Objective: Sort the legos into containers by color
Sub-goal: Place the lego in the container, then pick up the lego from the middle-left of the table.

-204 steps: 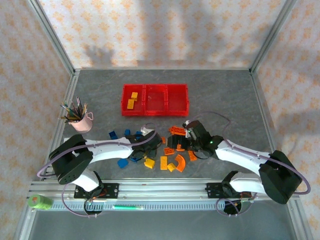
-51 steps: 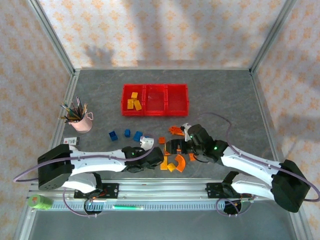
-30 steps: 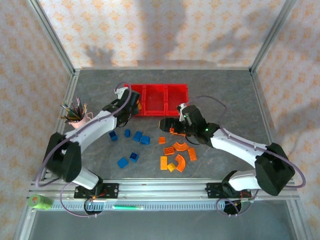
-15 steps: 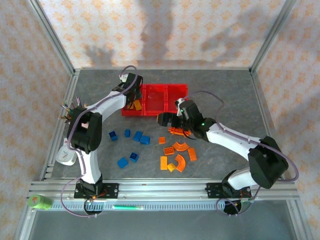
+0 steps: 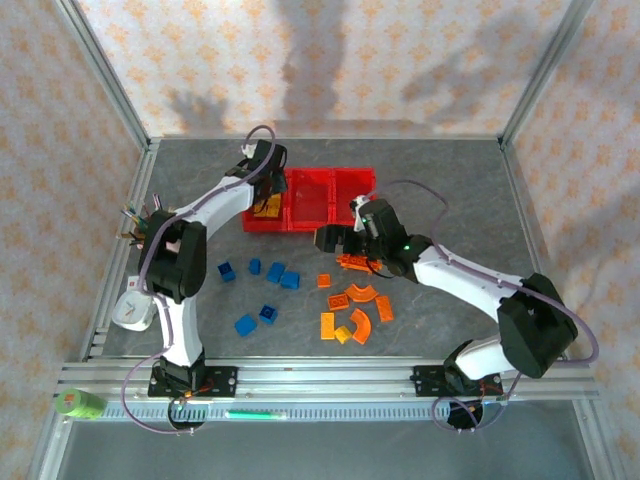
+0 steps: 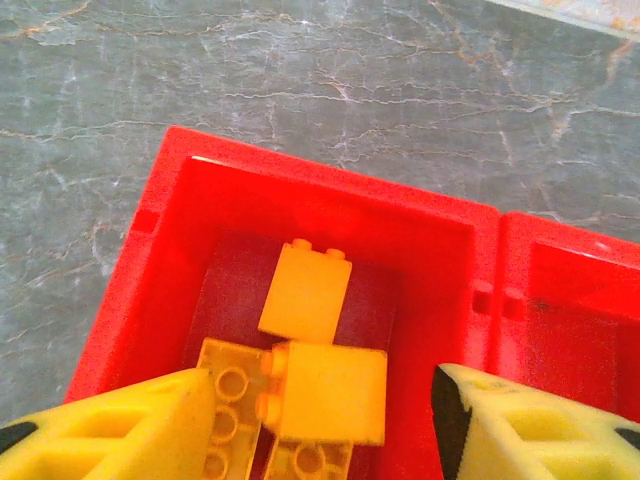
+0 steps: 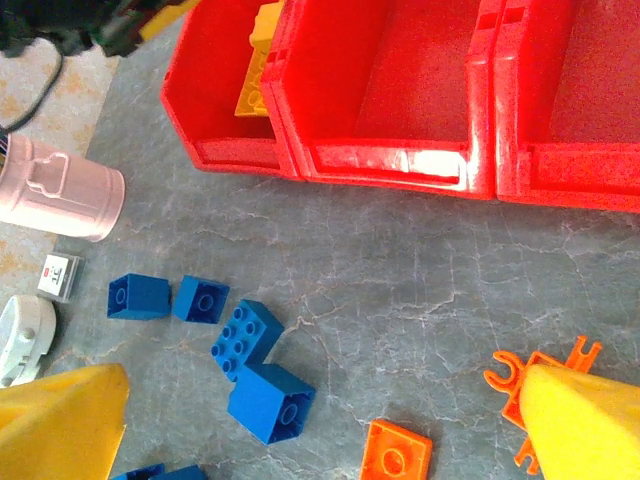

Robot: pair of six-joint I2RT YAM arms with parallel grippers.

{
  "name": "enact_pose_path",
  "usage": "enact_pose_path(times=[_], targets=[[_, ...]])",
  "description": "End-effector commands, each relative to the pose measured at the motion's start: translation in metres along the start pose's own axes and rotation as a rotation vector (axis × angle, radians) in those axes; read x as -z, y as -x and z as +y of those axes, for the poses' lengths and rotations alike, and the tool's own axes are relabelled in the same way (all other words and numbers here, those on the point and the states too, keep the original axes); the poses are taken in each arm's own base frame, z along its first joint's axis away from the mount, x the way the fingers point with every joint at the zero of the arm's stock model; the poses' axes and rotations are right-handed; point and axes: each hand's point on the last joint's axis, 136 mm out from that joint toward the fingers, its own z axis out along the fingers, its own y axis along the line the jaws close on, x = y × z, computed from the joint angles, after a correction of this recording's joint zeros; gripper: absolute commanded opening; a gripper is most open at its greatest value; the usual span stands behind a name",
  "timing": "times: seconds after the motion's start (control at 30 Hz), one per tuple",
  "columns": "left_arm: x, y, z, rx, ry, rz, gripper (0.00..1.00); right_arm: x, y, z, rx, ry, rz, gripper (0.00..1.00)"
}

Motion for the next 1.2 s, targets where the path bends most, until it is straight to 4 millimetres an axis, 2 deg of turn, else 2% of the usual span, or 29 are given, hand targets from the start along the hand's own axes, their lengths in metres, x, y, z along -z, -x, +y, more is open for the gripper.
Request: enact_pose_path(times=[0.0,0.2,0.37,0.53,0.67,0.83,1.0,1.17], targets=[[0.042,-0.001,-0.006,-0.009,-0.076,-0.005,0.63,0.016,0.011,-0.001,0.018,-0.021,-0.038,1.0],[0.089,-0.049,-0.015,-0.037,-0.161,0.014,0.66,0.026,-0.013,-0.011,0.025,-0.033,0.024,1.0],[0.128,-0.103,-0.022,-0.038,-0.238,0.046,0.68,0.035,-0.041,-0.021,0.009,-0.04,0.105,1.0],[0.155,-0.164,-0.022,-0.024,-0.301,0.101,0.69,0.048,-0.064,-0.028,-0.024,-0.033,0.145,1.0],[0.172,-0.208,-0.018,-0.023,-0.306,0.141,0.7,0.056,-0.082,-0.035,-0.046,-0.034,0.181,1.0],[0.19,-0.253,-0.035,-0.049,-0.349,0.189,0.7,0.064,-0.098,-0.028,-0.054,0.051,0.201,1.0],[0.198,-0.283,-0.054,-0.094,-0.349,0.214,0.73,0.067,-0.108,-0.036,-0.09,0.044,0.2,1.0],[0.195,-0.31,-0.07,-0.143,-0.343,0.255,0.76,0.068,-0.111,-0.044,-0.119,0.027,0.173,1.0]])
